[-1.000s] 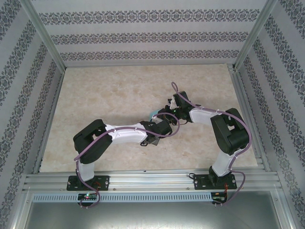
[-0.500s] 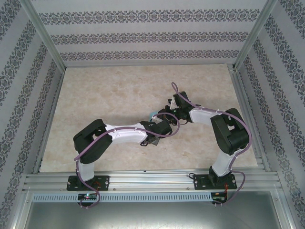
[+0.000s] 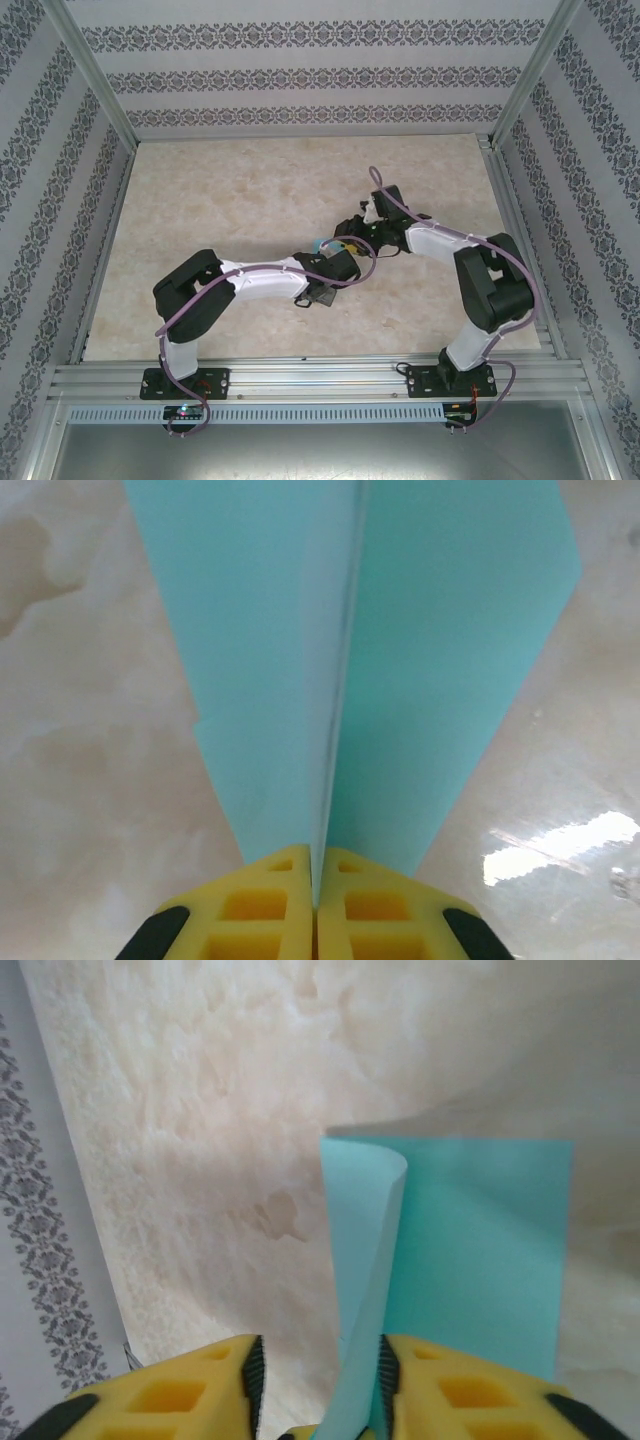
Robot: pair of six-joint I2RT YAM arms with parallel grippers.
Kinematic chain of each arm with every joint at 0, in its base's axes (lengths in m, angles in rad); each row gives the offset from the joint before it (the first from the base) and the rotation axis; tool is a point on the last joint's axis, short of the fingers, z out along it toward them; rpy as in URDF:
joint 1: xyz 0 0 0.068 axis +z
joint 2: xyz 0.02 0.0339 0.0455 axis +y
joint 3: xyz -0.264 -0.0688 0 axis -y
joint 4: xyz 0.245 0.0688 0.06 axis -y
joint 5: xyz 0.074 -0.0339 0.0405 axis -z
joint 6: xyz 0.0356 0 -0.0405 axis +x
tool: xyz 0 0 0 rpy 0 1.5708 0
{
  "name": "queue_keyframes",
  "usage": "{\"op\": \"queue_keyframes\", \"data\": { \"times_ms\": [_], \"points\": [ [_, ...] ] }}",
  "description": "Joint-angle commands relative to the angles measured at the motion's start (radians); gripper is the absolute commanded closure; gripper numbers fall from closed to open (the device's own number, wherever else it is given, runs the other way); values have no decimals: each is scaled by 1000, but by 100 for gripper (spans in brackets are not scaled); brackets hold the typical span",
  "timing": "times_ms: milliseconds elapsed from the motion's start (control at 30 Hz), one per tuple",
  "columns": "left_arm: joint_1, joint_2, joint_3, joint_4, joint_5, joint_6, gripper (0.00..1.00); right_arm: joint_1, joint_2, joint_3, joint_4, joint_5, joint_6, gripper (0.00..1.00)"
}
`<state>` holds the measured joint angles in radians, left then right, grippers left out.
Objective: Fold a paper plane with a square sheet of paper (pick it up from the middle)
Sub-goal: Fourth fold the wing at the center of the table.
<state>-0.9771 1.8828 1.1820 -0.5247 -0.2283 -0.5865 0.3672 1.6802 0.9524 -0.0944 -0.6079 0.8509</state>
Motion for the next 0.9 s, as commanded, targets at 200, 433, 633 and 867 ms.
{"op": "queue_keyframes", "data": {
  "times_ms": [200, 433, 633, 867],
  "points": [
    [108, -62, -56, 135, 306, 20, 91, -58, -207, -95, -65, 77, -28, 55],
    [198, -87, -156, 273, 497, -3, 90, -33, -268, -190, 7, 77, 20, 56],
    [266, -99, -236, 404, 657, -36, 90, 47, -239, -199, 45, 89, 37, 66],
    [304, -93, -263, 458, 746, -51, 89, 121, -163, -184, 124, 86, 77, 77]
  ]
}}
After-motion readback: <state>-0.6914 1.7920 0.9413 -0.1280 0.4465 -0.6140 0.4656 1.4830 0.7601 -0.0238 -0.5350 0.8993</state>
